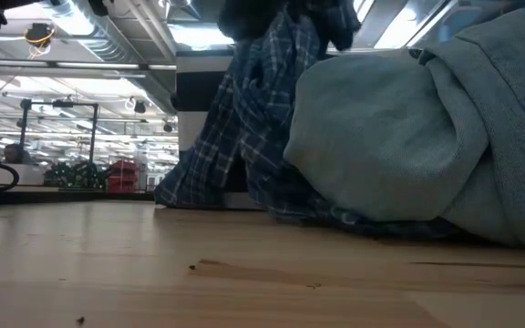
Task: Sort clothes
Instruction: Put the blue long sleeve shirt into the blue laundry bin
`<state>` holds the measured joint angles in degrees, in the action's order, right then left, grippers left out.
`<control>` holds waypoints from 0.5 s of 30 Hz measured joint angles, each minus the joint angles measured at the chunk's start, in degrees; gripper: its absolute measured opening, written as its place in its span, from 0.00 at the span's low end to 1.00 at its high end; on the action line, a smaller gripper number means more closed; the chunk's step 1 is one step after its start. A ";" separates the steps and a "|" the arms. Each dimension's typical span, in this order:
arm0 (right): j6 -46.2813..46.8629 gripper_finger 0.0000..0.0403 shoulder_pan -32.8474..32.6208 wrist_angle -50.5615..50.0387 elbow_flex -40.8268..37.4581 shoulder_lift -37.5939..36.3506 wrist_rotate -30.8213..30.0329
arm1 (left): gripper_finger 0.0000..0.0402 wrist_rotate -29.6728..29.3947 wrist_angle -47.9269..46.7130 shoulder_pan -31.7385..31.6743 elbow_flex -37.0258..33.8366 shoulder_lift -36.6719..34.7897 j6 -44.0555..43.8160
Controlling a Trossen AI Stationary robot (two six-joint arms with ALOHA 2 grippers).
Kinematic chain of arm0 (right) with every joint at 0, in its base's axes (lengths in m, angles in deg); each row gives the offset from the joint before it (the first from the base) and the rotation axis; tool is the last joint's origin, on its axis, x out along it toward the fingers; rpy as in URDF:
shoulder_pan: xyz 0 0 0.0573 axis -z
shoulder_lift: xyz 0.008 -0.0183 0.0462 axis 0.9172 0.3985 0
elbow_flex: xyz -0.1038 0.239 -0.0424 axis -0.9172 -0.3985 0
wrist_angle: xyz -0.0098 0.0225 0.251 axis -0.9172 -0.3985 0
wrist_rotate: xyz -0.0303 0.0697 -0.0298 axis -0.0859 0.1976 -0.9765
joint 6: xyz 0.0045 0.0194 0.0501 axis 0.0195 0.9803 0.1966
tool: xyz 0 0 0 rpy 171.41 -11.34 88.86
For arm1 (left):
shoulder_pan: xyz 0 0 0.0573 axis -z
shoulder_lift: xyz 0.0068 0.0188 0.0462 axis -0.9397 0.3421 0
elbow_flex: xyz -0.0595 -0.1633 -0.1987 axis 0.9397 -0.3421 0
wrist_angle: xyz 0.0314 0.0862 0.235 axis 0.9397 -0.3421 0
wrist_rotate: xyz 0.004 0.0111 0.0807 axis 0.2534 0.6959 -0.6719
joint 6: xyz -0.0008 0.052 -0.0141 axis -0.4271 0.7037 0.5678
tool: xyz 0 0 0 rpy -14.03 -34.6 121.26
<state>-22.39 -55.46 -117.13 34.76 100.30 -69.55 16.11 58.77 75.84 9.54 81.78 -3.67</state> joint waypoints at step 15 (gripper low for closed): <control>9.05 0.45 2.11 -10.60 -0.07 4.28 6.10 | 0.52 0.00 -0.01 -0.02 0.02 0.01 0.01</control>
<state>-13.34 -53.36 -127.73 34.70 104.58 -63.45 16.11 58.76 75.83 9.56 81.79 -3.66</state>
